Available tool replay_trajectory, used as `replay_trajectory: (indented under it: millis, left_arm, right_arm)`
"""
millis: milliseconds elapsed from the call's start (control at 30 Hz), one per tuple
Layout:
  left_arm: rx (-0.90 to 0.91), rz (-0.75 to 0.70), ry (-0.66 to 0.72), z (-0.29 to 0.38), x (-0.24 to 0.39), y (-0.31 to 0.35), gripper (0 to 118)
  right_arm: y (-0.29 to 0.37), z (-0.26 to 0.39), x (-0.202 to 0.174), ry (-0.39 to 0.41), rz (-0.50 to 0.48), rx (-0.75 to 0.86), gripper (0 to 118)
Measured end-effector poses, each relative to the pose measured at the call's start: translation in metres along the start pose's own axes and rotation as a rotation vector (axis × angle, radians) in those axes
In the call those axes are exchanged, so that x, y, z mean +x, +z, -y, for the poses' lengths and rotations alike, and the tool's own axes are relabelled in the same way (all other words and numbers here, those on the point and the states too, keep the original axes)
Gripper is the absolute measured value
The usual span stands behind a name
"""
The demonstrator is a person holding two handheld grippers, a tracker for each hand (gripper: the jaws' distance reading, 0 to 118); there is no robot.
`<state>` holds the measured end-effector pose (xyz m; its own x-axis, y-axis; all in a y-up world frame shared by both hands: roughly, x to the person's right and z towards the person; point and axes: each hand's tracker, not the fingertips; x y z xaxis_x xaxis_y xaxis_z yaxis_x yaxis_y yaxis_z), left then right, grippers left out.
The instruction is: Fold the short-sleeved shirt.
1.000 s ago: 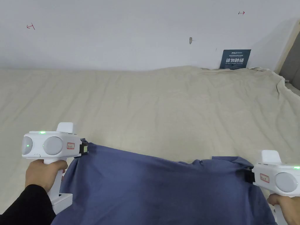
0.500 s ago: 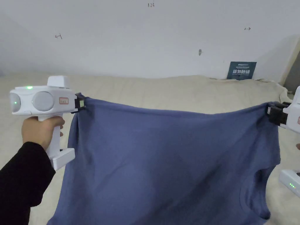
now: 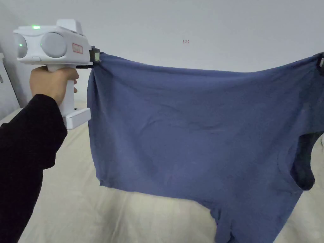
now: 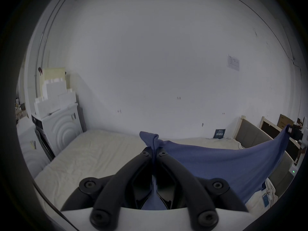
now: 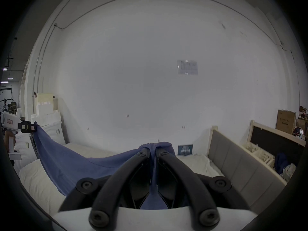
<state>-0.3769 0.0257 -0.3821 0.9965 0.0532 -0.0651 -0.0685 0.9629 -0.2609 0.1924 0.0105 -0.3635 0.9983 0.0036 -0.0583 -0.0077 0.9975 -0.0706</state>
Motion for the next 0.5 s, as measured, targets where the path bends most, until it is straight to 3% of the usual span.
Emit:
replay_trajectory:
  millis: [267,500]
  left_arm:
    - [0.045,-0.026,-0.038,-0.038,0.004,-0.019,0]
    - [-0.023,-0.033,-0.068,0.009,0.014,-0.075,0]
  right_arm:
    - [-0.031,-0.041,0.004,0.039,0.015,0.046,4]
    - [-0.073,0.011,0.018,0.039,0.016,-0.019,4]
